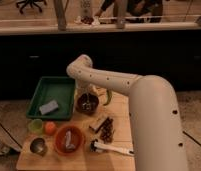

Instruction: Place fork in purple bowl

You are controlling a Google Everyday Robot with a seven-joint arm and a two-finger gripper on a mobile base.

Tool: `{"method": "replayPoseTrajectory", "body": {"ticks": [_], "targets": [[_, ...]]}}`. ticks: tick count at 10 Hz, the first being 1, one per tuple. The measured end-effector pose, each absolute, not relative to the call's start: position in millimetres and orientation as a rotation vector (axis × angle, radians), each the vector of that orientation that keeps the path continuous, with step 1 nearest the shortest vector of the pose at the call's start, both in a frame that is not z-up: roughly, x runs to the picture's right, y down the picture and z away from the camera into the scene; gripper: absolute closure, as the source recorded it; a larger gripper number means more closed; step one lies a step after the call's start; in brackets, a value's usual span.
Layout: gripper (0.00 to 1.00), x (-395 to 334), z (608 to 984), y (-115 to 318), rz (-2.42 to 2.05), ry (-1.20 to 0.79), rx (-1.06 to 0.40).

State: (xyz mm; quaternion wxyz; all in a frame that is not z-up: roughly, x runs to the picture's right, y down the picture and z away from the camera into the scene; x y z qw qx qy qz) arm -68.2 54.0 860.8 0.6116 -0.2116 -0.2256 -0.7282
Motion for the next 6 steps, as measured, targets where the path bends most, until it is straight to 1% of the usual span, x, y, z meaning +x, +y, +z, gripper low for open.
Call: {"method": "replayPoseTrajectory", "body": {"ticks": [6], "targets": [[0.20, -66.2, 861.5, 48.6, -1.685, -0.528, -0.484]]}}
